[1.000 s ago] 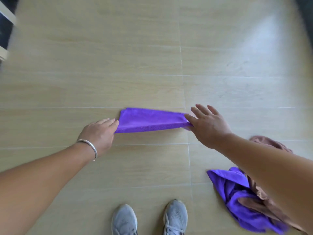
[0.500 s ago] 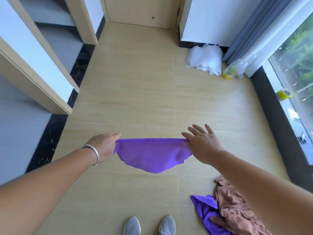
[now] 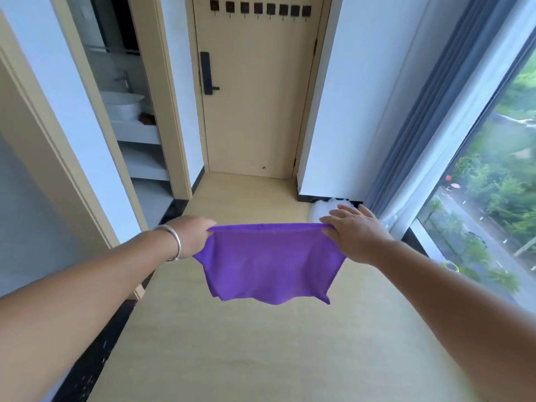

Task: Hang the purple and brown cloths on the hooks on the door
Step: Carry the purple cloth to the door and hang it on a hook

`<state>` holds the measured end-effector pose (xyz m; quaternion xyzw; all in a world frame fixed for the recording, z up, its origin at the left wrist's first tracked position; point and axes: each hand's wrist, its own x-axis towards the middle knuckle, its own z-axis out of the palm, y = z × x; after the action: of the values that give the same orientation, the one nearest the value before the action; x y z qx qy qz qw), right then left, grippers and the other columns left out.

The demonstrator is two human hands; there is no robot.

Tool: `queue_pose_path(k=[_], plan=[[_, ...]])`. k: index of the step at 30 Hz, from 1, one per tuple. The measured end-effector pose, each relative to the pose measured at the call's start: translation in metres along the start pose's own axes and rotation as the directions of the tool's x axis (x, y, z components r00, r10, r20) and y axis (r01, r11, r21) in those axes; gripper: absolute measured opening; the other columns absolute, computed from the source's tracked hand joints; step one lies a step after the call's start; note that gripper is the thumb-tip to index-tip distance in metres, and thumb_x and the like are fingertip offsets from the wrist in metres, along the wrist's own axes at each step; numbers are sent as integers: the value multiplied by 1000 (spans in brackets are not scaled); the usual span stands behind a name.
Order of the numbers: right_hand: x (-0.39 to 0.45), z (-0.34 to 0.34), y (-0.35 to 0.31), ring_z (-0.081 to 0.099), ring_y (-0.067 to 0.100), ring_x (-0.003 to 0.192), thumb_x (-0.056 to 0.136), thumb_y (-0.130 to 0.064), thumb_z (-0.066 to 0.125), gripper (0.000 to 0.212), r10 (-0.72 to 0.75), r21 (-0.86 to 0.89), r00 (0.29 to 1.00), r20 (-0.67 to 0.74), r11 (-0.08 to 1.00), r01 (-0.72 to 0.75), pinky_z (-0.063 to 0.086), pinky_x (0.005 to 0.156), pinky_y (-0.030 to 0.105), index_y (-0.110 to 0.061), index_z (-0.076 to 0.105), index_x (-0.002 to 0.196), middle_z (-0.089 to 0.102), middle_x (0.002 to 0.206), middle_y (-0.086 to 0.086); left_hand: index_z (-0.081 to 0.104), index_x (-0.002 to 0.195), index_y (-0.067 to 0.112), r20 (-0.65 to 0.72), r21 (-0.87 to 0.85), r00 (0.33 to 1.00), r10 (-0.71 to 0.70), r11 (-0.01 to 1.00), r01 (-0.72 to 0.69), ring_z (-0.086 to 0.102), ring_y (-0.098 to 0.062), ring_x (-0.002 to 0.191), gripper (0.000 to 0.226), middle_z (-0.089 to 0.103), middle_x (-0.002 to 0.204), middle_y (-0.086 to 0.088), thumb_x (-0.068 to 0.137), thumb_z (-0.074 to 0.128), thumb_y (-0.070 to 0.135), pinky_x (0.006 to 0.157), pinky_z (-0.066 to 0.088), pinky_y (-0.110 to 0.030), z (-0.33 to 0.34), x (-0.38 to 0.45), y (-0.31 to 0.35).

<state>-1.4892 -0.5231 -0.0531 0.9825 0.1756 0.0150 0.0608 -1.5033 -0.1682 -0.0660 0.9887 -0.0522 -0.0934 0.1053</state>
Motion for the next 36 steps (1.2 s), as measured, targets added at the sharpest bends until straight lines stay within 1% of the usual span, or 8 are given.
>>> queue_pose_path(k=[3,7,12,16,25,30,34,36], plan=[[4,-60,10,19,13,144,101,-52,23,45,12,-13,999,-50,1000,-13,10,117,44,-38,45,137,44,144,-14,57,81,12,-65,116,998,-9,993,17,50,-23,63,24,62,77,-8,93,36,13,56,34,-30,-57,-1,16],[6,-121,19,20,13,144,101,-51,21,46,25,-22,997,-79,999,-27,13,117,43,-38,48,135,48,141,-16,52,73,15,-145,173,989,-1,985,27,49,-22,62,26,56,72,-5,94,36,15,57,35,-31,-120,-7,32],[3,-176,25,14,14,146,102,-48,19,47,38,-64,991,-130,997,-46,9,119,42,-36,48,137,44,146,-14,51,69,16,-283,144,958,45,990,-4,52,-23,66,29,61,76,-7,93,36,12,59,38,-33,-181,-19,45],[1,-214,32,13,13,147,102,-48,20,47,46,-45,979,-200,997,-56,8,119,42,-35,48,137,43,147,-14,47,66,15,-357,137,932,67,990,-18,48,-23,62,29,57,70,-7,93,35,11,59,37,-33,-216,-28,54],[1,-243,46,15,14,146,101,-49,21,48,-3,-63,958,-286,998,-16,11,119,41,-31,52,134,47,144,-10,49,69,13,-420,205,903,88,979,0,48,-23,66,31,57,73,-8,96,34,11,61,36,-33,-247,-47,73],[3,-240,55,16,15,146,102,-48,20,48,-29,-63,957,-287,998,11,11,119,42,-32,51,134,47,144,-8,49,71,13,-421,240,904,74,970,33,49,-22,67,30,57,74,-8,96,33,9,60,36,-32,-248,-48,86],[9,-239,64,24,15,141,101,-48,21,46,-51,-60,949,-311,998,34,15,117,40,-33,57,126,52,137,-6,50,72,13,-440,268,896,60,961,67,49,-22,65,29,57,73,-7,96,34,9,58,34,-31,-242,-43,90],[15,-236,67,21,16,143,101,-48,22,46,-59,-56,948,-311,997,44,13,118,41,-33,55,129,50,140,-6,51,73,13,-444,273,895,47,958,85,48,-21,63,29,56,72,-6,95,34,9,56,33,-30,-238,-37,89]])
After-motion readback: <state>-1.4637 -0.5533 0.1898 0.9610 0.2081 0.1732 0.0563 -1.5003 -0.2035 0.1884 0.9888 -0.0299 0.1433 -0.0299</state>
